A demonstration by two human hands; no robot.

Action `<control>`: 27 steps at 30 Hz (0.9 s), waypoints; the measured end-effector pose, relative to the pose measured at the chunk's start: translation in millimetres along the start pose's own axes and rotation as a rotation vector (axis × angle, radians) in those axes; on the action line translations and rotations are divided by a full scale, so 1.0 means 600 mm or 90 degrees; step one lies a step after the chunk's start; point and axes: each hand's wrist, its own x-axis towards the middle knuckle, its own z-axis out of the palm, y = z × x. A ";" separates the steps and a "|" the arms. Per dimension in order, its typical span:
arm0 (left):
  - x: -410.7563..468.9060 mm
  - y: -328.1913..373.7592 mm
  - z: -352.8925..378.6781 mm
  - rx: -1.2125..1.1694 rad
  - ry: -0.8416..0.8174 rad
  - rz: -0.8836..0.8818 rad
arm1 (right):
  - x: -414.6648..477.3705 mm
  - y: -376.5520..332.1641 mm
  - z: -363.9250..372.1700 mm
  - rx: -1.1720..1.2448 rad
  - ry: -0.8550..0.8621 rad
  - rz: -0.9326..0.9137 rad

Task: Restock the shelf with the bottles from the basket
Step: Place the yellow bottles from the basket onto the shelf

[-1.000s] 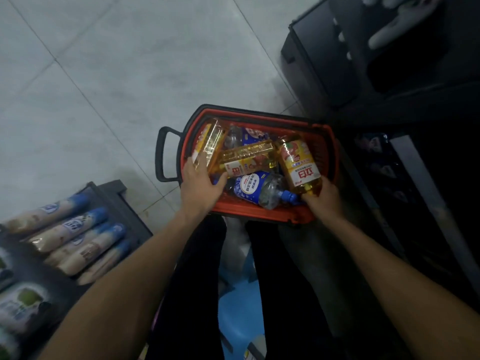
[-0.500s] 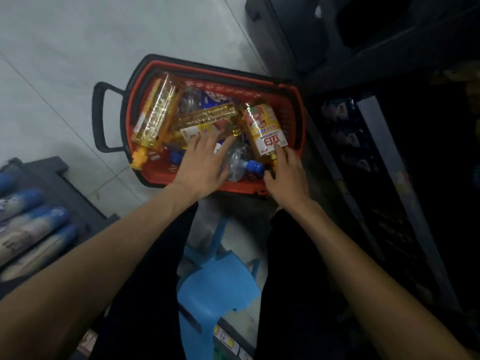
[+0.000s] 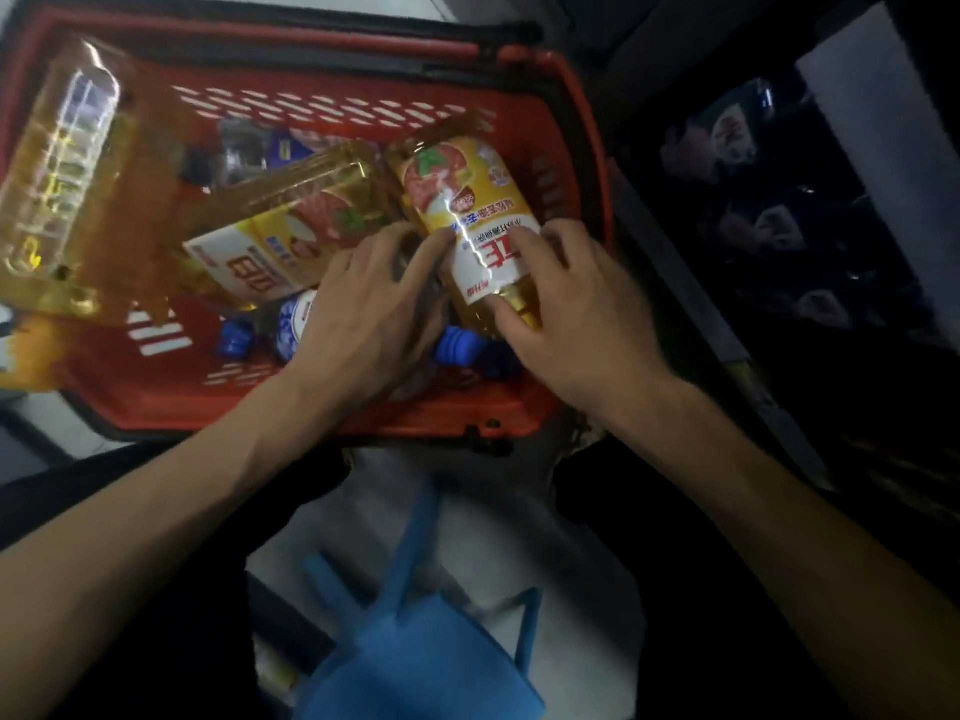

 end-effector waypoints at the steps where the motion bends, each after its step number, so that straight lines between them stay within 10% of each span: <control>1: 0.006 -0.002 -0.003 -0.006 -0.005 0.002 | 0.005 0.002 -0.006 -0.005 0.007 -0.009; 14: 0.013 -0.016 0.005 0.068 0.045 0.074 | -0.033 0.024 -0.031 -0.138 -0.094 -0.140; 27: -0.024 0.065 -0.072 0.328 -0.014 0.098 | -0.173 -0.047 0.000 -0.274 0.062 -0.142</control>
